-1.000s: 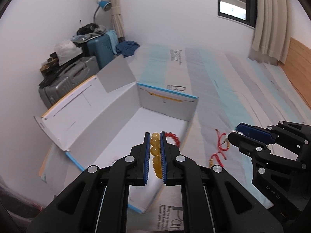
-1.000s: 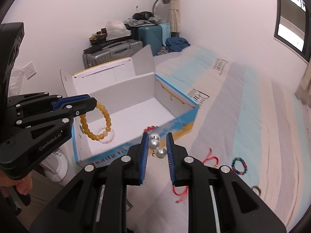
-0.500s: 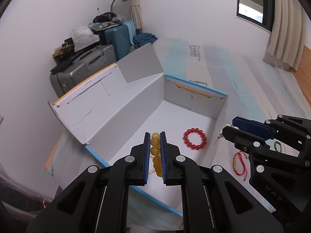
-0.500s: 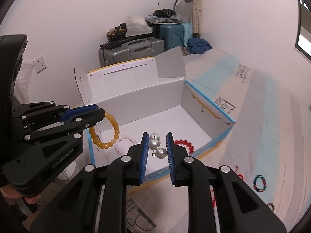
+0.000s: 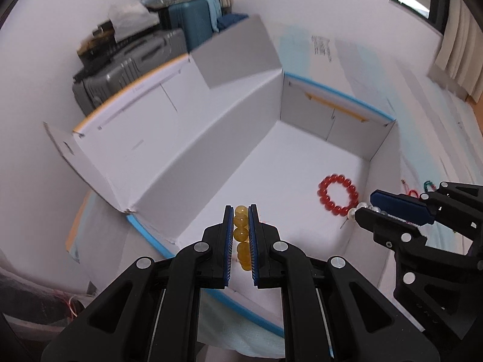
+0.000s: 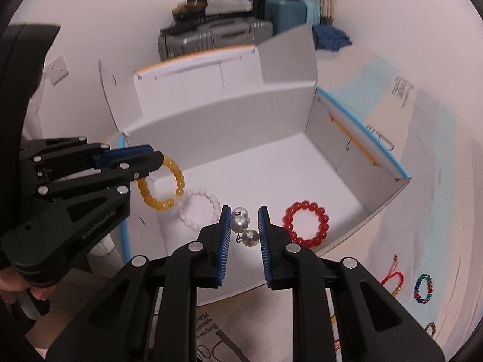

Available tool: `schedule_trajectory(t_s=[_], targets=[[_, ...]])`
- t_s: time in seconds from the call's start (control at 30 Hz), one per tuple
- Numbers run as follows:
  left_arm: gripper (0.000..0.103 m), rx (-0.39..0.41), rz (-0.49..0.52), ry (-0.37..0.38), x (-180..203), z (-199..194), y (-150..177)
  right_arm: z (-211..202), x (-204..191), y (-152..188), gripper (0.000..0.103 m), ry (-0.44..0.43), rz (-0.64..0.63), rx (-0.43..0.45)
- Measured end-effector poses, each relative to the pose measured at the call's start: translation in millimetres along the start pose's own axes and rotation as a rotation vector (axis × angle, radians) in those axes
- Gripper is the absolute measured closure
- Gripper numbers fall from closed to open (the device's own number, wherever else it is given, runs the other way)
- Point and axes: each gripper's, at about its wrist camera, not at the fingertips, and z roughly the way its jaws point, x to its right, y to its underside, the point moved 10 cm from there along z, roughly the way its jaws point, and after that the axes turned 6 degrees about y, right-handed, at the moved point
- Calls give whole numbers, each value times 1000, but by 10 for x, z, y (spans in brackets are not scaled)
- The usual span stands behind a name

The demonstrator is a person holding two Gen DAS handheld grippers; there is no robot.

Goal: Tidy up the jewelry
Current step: 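Open both tools to drop the yellow bracelet and pearl earring into the box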

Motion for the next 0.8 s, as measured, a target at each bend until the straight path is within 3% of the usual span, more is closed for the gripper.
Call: schedule_trajectory(t_s=[0.33,0.53,0.63,0.7,0.8], targets=[[94,-133,6,-12,-137,512,86,531,-14,139,86,-5,-51,-130],[91,-115,3,-40,-211,559,59,607,10,156,84,-9,-35,-135],[90,-85,9,-69,-232,488,-2,567,22,140,76,-11,-27,-116],[89,-61,7,-82,-226,414,-49,511,43,129,65,-5,-20,-98],[73,-17,-7,-96,-222,268,-115,411,101,107,55,5,-12,-71]])
